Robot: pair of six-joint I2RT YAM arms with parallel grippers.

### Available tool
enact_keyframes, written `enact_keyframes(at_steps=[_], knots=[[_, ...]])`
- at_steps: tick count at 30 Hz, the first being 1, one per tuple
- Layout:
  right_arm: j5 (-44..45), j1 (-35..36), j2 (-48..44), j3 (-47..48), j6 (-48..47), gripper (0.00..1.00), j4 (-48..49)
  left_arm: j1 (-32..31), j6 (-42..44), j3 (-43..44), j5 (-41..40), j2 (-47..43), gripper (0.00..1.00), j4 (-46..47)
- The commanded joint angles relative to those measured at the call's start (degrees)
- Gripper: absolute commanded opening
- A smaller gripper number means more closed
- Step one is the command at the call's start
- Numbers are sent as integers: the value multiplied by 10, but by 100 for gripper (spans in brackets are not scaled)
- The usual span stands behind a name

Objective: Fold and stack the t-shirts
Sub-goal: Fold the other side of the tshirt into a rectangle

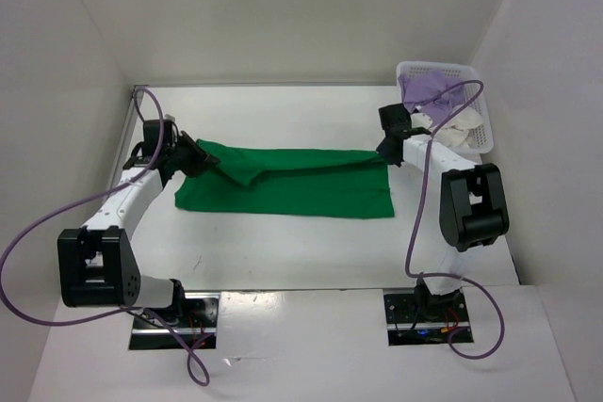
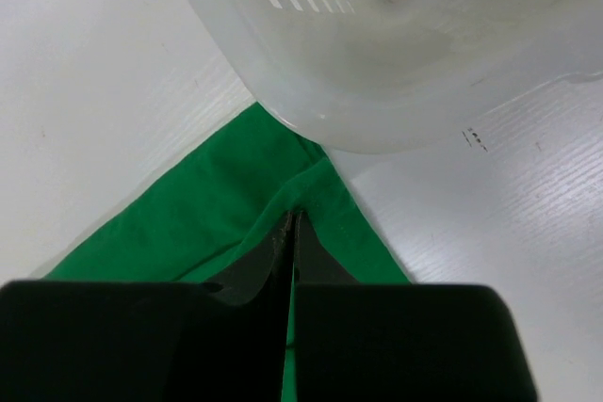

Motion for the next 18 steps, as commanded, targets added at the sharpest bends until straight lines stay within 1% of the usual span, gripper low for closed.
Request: enact_keyframes(at_steps=[1,3,11,13,16,17,18], knots=[[13,4,11,6,-2,2,34,2,28,-11,15,-31,0,-22],[13,4,11,6,-10,2,46,2,35,-24,10,-39,0,-29],[-2,4,5,-13,-10,2,35,2,62,-69,3,-70,0,-52],[-2,4,5,-20,-10,2,27,2,69,-69,3,-75,0,-71],[4,4,5,-26,-4,2,27,2,94,-69,-21,-82,1,-87],[4,4,11,-26,-4,2,20,2,100,-69,-32,-82,3,-94],[4,4,12,-26,-4,2,20,2,105,-75,-40,-88,8,-103]])
